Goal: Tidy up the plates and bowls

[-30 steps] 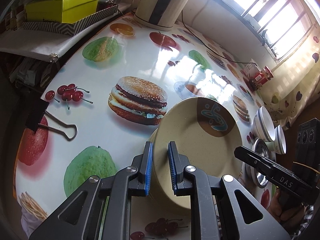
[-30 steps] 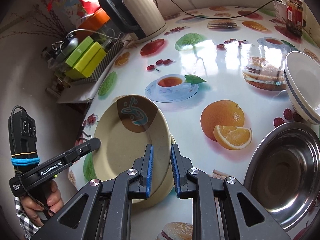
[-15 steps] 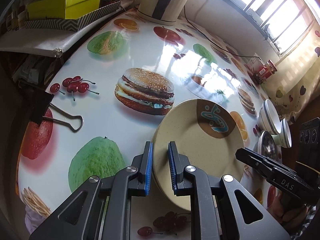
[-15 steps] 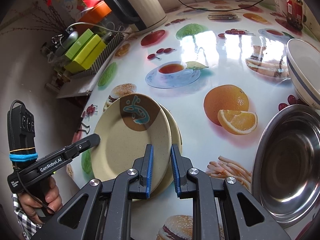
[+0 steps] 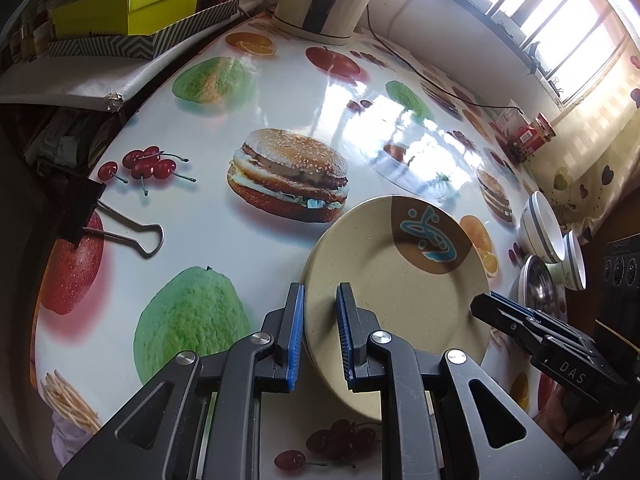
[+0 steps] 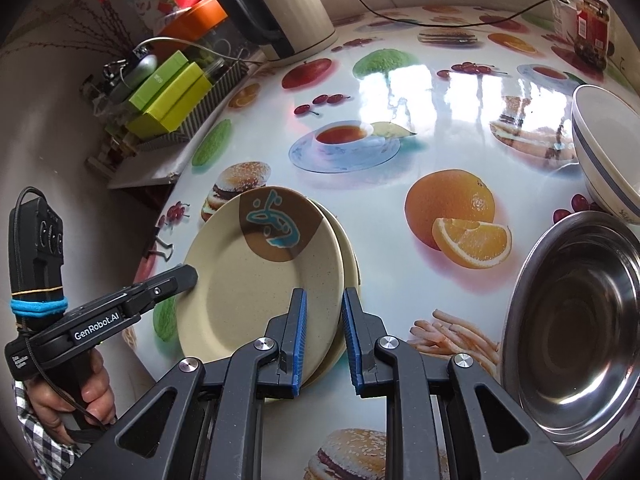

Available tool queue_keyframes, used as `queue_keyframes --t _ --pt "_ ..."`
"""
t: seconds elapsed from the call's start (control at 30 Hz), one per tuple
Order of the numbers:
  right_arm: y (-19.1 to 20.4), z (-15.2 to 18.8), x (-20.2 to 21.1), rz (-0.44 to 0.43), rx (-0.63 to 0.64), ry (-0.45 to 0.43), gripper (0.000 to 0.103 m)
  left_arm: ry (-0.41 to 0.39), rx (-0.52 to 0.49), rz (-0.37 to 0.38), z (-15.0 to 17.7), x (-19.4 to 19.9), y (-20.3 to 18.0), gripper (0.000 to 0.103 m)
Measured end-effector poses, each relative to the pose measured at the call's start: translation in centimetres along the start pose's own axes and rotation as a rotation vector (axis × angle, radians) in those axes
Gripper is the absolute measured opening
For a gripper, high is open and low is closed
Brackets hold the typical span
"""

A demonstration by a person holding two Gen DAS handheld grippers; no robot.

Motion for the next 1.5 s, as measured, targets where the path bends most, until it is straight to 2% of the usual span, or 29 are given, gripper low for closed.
queue_keyframes --t 0.2,0.5,0.63,0.8,0.97,1.1,1.17,1.23,1.37,1.5 --pt "0.2 0.1 0.0 0.025 0.031 -0.011 0.019 0.004 0.004 0.0 0.1 0.0 0.1 0.016" --pt "0.2 0.0 0.1 0.02 0.025 -0.013 0.02 -0.001 0.003 -0.006 0.0 0.0 -0.2 0.016" --pt "-0.1 0.0 0.2 0.031 0.02 -0.016 0.029 -0.01 0.007 -0.005 -0.1 0.2 -0.1 0.016" --pt "-0.3 -0.1 0.5 0.033 0.015 -0.023 0.031 -0.019 0.009 -0.013 -0.2 0.6 0.1 0.017" --pt "-0.4 -0.4 1.2 0.045 0.012 -0.047 0.035 -0.061 -0.009 -0.051 -0.6 1.7 -0.3 0.018" --pt "-0.3 -0.6 2.3 0.066 0.025 -0.094 0.038 -0.128 -0.066 -0.125 -1.2 3.0 -1.6 0.018" --pt "-0.1 -0.8 2.8 0.087 0.043 -0.113 0.04 -0.143 -0.086 -0.124 -1.4 3.4 -2.4 0.018" --pt "0.1 -0.8 3.3 0.094 0.055 -0.132 0.04 -0.16 -0.113 -0.152 -1.5 3.6 -3.2 0.018" --pt "0.4 -0.9 3.8 0.122 0.062 -0.155 0.043 -0.183 -0.129 -0.127 -1.7 3.9 -4.4 0.018" --pt "1.0 -0.7 4.1 0.133 0.083 -0.18 0.045 -0.207 -0.167 -0.172 -1.7 4.0 -5.2 0.018"
Point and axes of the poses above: each gripper's, at about its wrist camera, not at the fingertips, and x roughly against the way its jaws point, y to its left, z to its underside, the point moved 2 cm from there along -x, roughly the way its jaws point, and after that the axes turned 7 degrees about -x, right-handed, at the moved point
